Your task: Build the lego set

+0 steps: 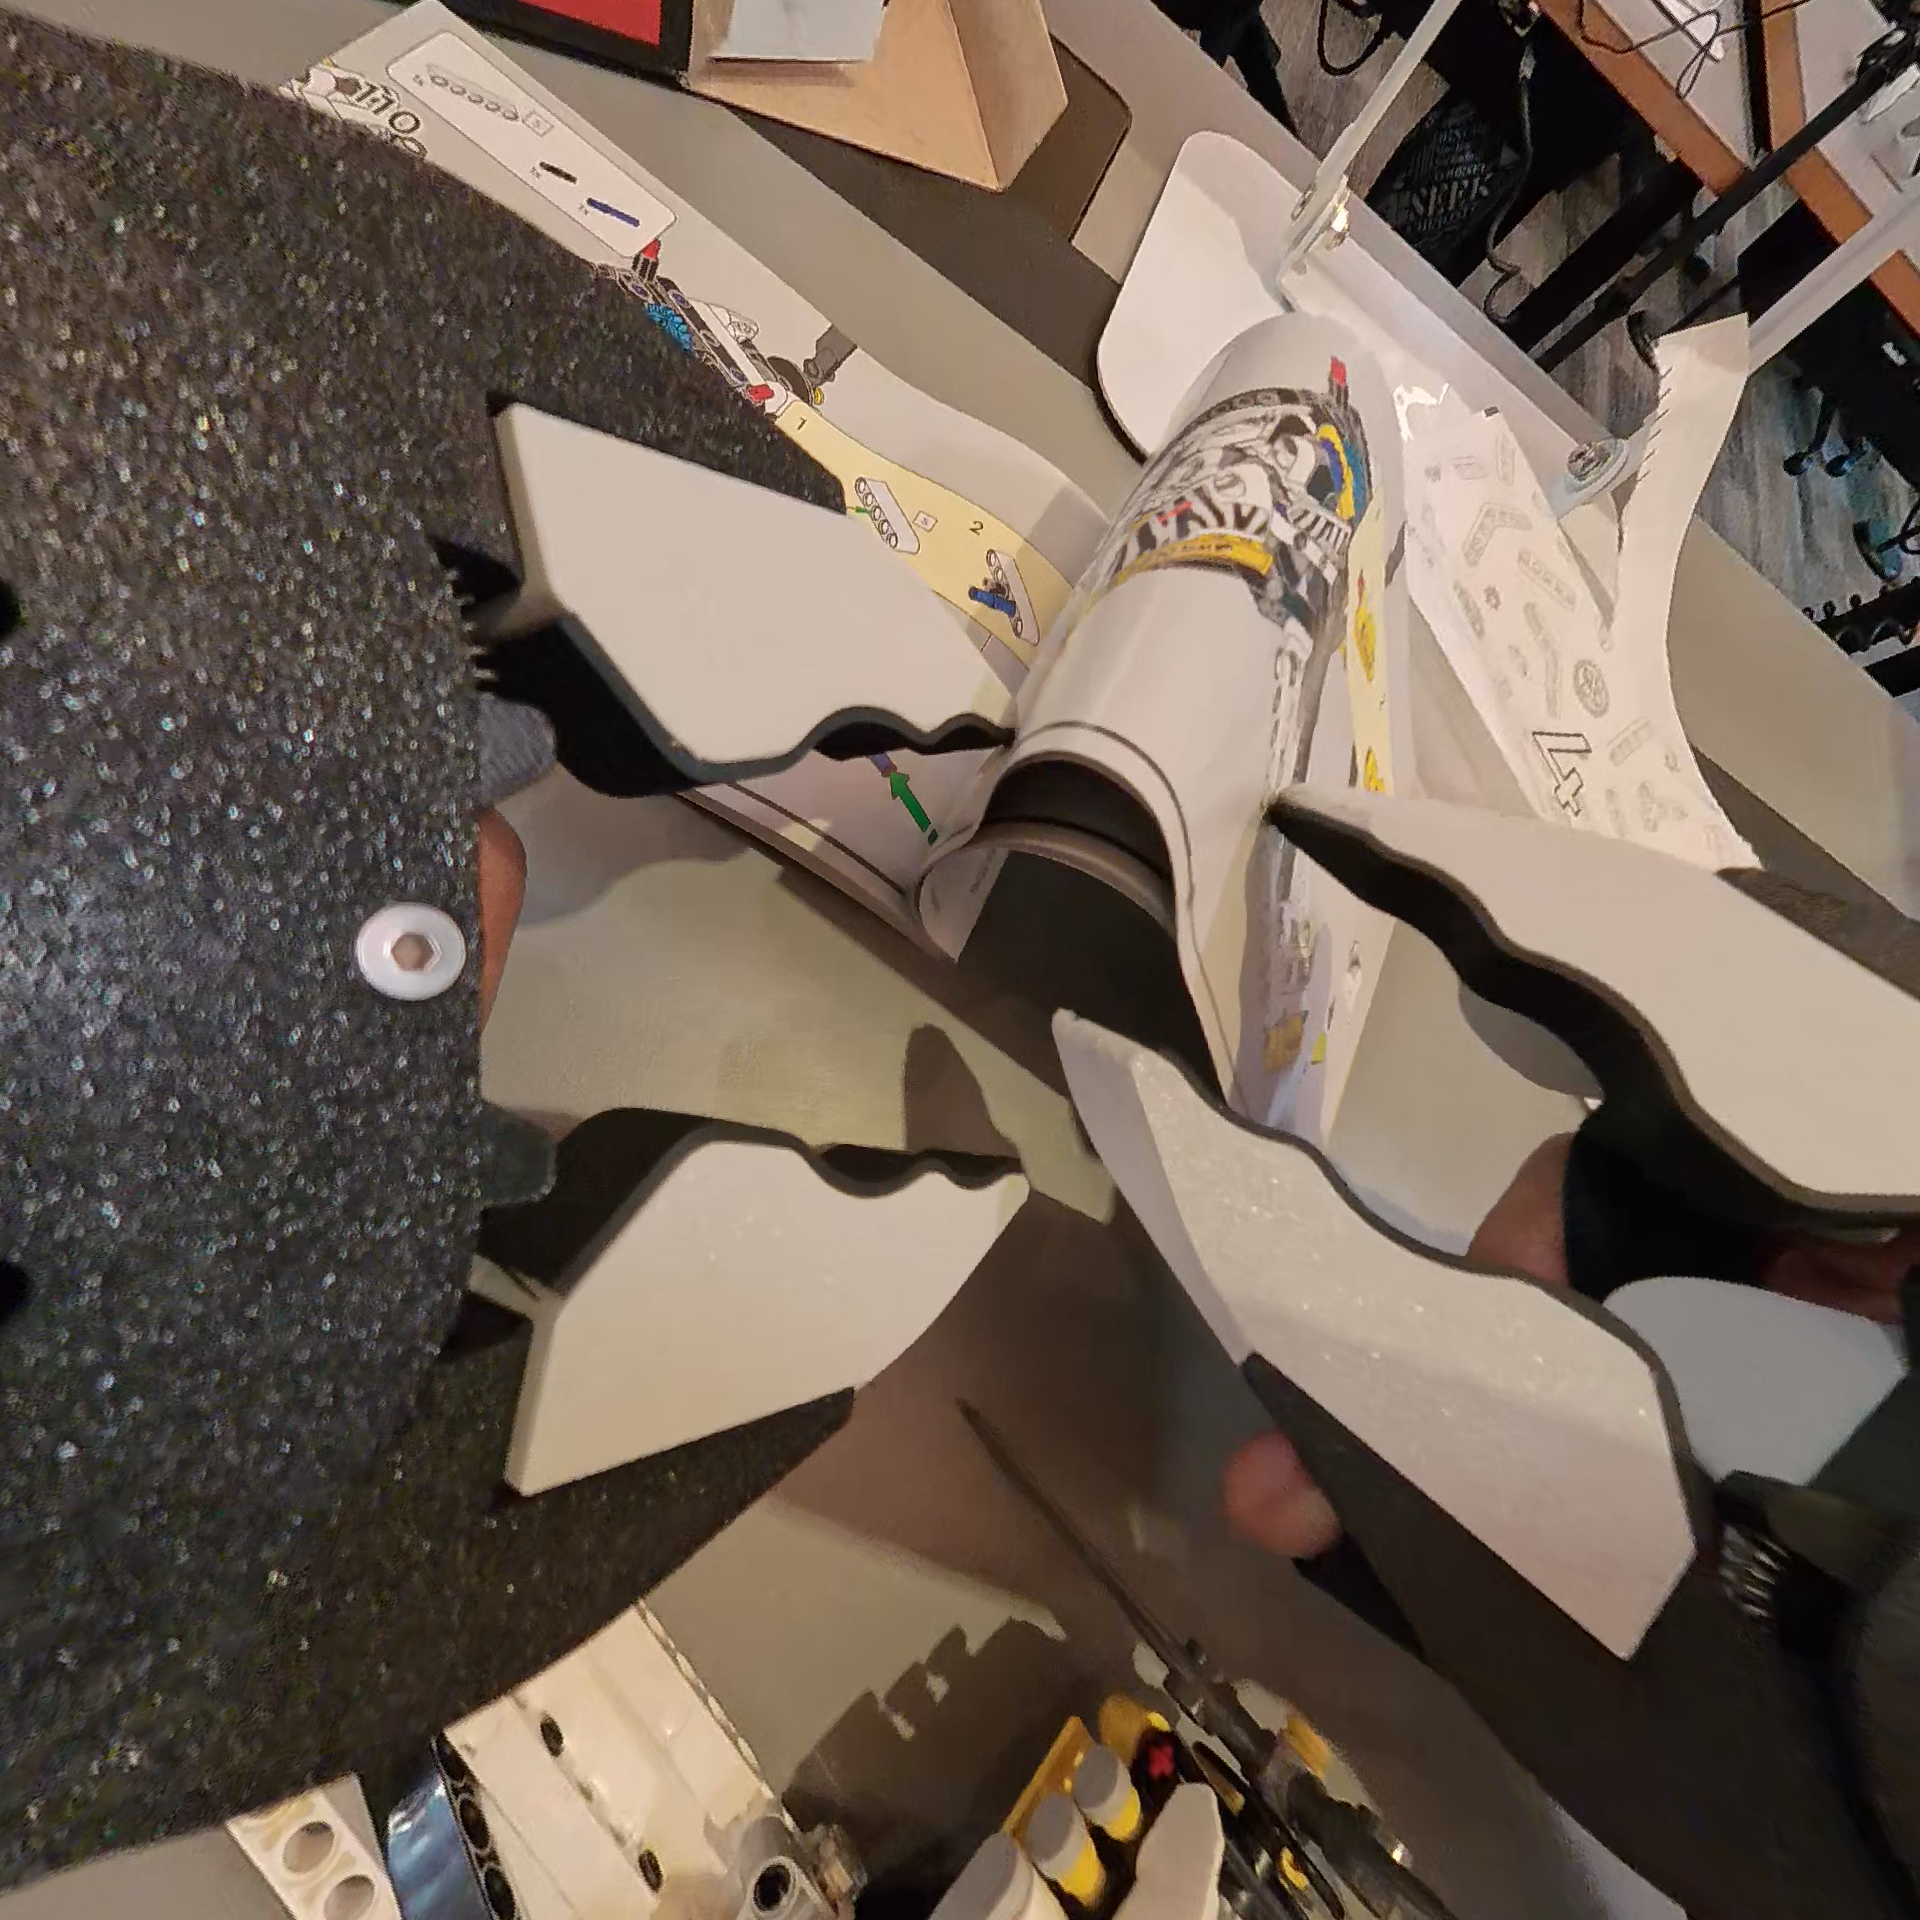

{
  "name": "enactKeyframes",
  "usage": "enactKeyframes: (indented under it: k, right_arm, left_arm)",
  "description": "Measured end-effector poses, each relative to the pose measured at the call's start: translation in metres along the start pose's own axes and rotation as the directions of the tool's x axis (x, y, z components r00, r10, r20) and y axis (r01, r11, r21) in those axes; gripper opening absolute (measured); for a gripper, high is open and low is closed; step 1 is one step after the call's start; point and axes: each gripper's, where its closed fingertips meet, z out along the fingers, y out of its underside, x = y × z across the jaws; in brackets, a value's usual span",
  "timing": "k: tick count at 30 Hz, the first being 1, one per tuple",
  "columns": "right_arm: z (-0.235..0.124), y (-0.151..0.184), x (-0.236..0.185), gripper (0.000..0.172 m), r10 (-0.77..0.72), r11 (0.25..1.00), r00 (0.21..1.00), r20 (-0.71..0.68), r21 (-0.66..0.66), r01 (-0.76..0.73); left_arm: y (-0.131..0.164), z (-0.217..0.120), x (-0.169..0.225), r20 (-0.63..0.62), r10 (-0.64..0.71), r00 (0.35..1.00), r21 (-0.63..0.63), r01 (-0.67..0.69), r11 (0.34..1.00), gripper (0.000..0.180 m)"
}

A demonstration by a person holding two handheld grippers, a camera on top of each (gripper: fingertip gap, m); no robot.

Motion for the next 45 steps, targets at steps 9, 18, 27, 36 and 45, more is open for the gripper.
enactKeyframes:
  k: [9,18,27,36,45]
  right_arm:
    - [0.002,-0.011,0.000,0.046,-0.038,0.999,0.999,-0.004,0.010,0.038]
    - [-0.001,-0.014,0.002,0.045,-0.052,0.998,0.999,-0.009,0.018,0.053]
    - [-0.004,-0.016,0.006,0.045,-0.056,0.998,0.998,-0.018,0.028,0.056]
    - [-0.004,-0.024,0.006,0.045,-0.071,0.996,0.997,-0.004,0.045,0.071]
    - [0.002,-0.033,0.004,0.044,-0.084,0.995,0.996,0.025,0.054,0.082]
  left_arm:
    - [0.000,0.000,0.000,-0.003,0.001,1.000,0.001,-0.001,1.000,0.074]
    - [-0.002,-0.001,0.001,0.003,0.011,1.000,0.013,-0.011,1.000,0.074]
    - [-0.010,-0.002,0.003,0.012,0.016,1.000,0.042,-0.017,0.999,0.074]
    - [-0.012,-0.002,0.005,0.010,0.024,1.000,0.048,-0.024,0.999,0.074]
    - [-0.011,-0.012,-0.007,0.041,-0.020,0.999,0.074,0.017,0.997,0.071]
